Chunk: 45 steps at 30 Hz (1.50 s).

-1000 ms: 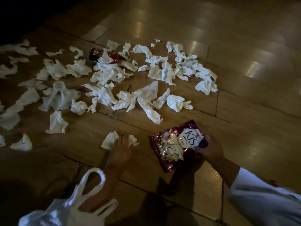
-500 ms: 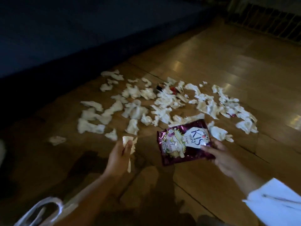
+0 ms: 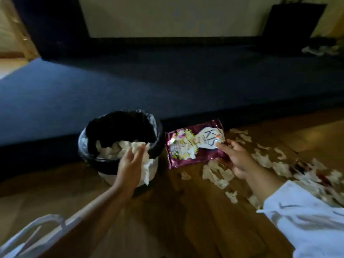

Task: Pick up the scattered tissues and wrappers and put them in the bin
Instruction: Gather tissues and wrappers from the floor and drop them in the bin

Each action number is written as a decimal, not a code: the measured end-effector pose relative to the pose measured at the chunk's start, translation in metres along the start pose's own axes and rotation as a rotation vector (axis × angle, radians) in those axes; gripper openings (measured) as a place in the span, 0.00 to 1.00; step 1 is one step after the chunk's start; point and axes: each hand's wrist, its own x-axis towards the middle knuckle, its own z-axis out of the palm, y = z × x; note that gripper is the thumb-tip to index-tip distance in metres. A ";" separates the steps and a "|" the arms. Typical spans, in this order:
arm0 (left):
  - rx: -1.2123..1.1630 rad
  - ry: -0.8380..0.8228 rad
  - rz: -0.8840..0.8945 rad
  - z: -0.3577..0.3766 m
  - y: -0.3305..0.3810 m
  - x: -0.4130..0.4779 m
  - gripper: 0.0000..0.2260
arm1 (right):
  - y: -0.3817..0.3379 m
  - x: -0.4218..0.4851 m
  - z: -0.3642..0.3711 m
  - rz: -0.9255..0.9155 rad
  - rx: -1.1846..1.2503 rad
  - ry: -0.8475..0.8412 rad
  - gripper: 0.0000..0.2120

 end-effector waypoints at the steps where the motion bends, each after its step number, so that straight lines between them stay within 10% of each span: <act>1: -0.032 0.050 0.019 -0.011 0.001 0.009 0.07 | 0.000 0.009 0.023 0.001 -0.001 -0.028 0.16; 8: -0.066 0.434 0.153 -0.055 0.003 0.085 0.10 | 0.012 0.067 0.166 -0.044 -0.065 -0.063 0.11; 13: 0.100 0.352 0.087 -0.064 -0.015 0.116 0.07 | 0.031 0.088 0.219 -0.208 -0.409 0.014 0.17; 20: 1.135 0.104 0.115 -0.067 -0.070 0.102 0.23 | 0.081 0.079 0.202 -0.569 -1.268 -0.172 0.23; 45: 1.265 0.203 0.297 -0.057 -0.086 0.104 0.24 | 0.092 0.082 0.193 -0.599 -1.211 -0.232 0.23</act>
